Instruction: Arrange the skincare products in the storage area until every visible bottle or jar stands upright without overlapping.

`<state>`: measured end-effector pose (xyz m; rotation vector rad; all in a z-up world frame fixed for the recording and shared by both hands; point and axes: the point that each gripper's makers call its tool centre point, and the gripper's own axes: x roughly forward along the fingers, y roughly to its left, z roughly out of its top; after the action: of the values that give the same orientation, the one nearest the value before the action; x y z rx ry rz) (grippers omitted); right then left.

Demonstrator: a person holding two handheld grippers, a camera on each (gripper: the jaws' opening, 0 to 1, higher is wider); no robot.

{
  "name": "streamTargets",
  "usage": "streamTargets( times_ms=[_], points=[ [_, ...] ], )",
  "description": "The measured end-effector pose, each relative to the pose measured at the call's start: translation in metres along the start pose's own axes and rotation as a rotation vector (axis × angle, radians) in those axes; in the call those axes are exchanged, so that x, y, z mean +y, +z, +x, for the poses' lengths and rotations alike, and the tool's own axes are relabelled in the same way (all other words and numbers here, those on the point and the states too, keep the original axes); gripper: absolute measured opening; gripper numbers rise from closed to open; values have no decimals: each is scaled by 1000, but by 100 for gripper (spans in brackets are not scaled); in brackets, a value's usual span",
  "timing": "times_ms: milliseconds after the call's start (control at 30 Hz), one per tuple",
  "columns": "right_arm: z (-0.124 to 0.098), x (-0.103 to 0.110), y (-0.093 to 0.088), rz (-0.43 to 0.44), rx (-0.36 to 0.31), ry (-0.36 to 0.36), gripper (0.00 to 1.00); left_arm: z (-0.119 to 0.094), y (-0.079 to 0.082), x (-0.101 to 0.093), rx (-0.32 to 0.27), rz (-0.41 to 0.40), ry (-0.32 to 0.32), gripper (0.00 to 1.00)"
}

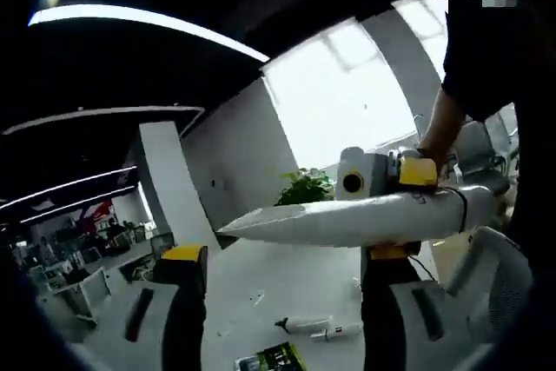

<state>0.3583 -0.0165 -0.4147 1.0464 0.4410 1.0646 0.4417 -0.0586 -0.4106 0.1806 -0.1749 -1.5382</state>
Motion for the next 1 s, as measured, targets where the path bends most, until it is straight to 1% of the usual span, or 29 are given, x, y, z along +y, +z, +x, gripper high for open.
streamTargets(
  times_ms=[33, 100, 133, 167, 200, 233, 267, 300, 333, 367, 400, 433, 467, 500, 533, 600, 633, 667, 700, 733, 767, 833, 900, 967, 1000],
  points=[
    [0, 0, 1, -25, -2, -6, 13, -2, 0, 0, 1, -38, -6, 72],
    [-1, 1, 5, -98, -10, -24, 13, -6, -2, -1, 6, -141, -32, 72],
    [-3, 2, 7, -145, -21, -29, 13, -7, -2, -4, 8, -189, -56, 72],
    [-4, 3, 8, -171, -25, -31, 13, -9, -5, -5, 21, -248, -71, 72],
    [-5, 3, 9, -203, -32, -42, 13, -11, -4, -4, 21, -317, -83, 70],
    [-6, 3, 9, -224, -32, -49, 13, -12, -5, -4, 25, -352, -91, 69],
    [-8, 2, 8, -277, -27, -64, 13, -14, 1, -7, -2, -415, -126, 68],
    [-9, 2, 8, -307, -30, -72, 13, -16, 8, -9, -37, -483, -151, 68],
    [-10, 2, 8, -330, -37, -84, 13, -17, 24, -7, -127, -576, -177, 74],
    [-10, 1, 5, -330, -31, -92, 13, -18, 34, -5, -180, -645, -188, 80],
    [-11, -1, 3, -363, -22, -108, 13, -20, 43, 1, -233, -713, -187, 83],
    [-12, -3, 1, -385, -16, -123, 12, -20, 48, 3, -252, -726, -191, 83],
    [-11, -5, -1, -437, -2, -142, 12, -21, 53, 1, -257, -709, -204, 81],
    [-10, -5, -5, -464, 21, -155, 12, -20, 57, -1, -258, -688, -211, 79],
    [-7, -5, -8, -513, 44, -169, 12, -18, 62, -5, -251, -676, -225, 78],
    [-1, -3, -10, -560, 56, -175, 12, -15, 68, -13, -236, -692, -257, 76],
    [4, 0, -12, -596, 51, -168, 12, -14, 76, -22, -240, -724, -297, 75],
    [7, 1, -14, -613, 46, -164, 12, -14, 85, -31, -255, -742, -343, 71],
    [10, 3, -17, -618, 37, -159, 12, -14, 90, -38, -266, -733, -367, 68],
    [13, 4, -22, -624, 36, -154, 12, -16, 93, -50, -256, -701, -399, 65],
    [15, 4, -25, -638, 36, -155, 12, -16, 94, -56, -241, -679, -409, 59],
    [18, 4, -30, -667, 44, -162, 12, -16, 93, -65, -210, -638, -407, 47],
    [18, 5, -34, -687, 43, -169, 13, -17, 90, -71, -187, -590, -397, 36],
    [19, 9, -37, -730, 29, -171, 13, -18, 85, -74, -160, -557, -376, 26],
    [19, 11, -38, -745, 24, -172, 13, -19, 82, -76, -145, -551, -362, 18]
  ],
)
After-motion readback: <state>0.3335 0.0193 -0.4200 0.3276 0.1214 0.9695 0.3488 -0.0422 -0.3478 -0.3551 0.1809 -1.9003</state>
